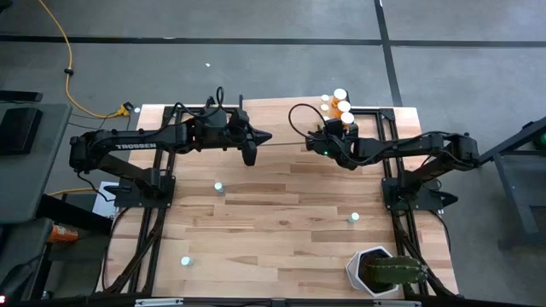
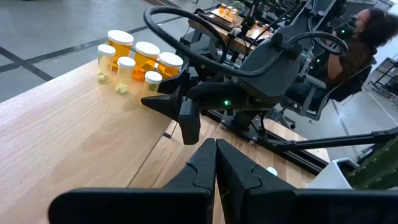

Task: Pick and place medicine bottles onto shelf by color
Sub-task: Put the yellow pill bottle on the shelf aligned with the yellow pill bottle

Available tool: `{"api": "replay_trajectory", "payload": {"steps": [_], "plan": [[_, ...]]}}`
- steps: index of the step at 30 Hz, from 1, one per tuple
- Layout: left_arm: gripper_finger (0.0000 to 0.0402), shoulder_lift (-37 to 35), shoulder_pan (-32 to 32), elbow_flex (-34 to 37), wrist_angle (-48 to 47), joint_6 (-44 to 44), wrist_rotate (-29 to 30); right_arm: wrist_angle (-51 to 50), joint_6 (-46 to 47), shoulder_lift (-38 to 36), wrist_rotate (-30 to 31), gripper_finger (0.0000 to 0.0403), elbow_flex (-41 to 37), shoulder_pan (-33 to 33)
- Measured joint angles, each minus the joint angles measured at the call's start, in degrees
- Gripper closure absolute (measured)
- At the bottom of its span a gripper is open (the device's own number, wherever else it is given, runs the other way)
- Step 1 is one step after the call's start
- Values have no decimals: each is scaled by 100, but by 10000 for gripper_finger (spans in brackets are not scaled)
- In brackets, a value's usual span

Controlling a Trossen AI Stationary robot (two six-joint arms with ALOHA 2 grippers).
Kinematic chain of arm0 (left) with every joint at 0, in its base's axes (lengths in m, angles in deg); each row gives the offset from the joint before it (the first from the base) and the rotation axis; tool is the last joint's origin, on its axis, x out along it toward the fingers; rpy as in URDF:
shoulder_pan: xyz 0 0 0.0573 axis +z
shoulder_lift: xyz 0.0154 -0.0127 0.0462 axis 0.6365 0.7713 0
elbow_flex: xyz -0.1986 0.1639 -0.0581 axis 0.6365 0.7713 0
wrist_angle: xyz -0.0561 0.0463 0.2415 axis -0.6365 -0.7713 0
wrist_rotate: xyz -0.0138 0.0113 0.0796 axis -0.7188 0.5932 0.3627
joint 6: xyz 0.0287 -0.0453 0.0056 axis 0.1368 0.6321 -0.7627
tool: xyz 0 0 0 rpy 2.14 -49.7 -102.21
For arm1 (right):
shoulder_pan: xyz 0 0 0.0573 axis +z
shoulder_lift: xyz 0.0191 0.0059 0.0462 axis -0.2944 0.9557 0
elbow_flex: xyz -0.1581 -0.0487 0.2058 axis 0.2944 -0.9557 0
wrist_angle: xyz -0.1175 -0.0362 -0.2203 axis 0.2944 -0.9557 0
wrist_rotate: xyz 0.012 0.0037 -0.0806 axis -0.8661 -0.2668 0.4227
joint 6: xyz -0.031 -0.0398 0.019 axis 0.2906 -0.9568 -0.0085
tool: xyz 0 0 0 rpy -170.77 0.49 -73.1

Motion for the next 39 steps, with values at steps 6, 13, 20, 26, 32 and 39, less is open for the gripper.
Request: {"api": "replay_trajectory", "payload": {"steps": [6,13,20,26,32,39], "plan": [[401,0,0,0,0,0,-2,-2,0,-161,-151,181,2,2],[401,0,0,0,0,0,-2,-39,-2,-414,-192,168,2,4],[401,0,0,0,0,0,-3,-17,-24,-702,-214,169,7,4],[401,0,0,0,0,0,-4,155,-53,-1046,-229,169,7,4],[401,0,0,-2,0,7,-2,1378,-1365,-1350,-903,169,7,16],[401,0,0,-2,0,4,-2,465,-1391,-1055,-1911,240,1041,26]]}}
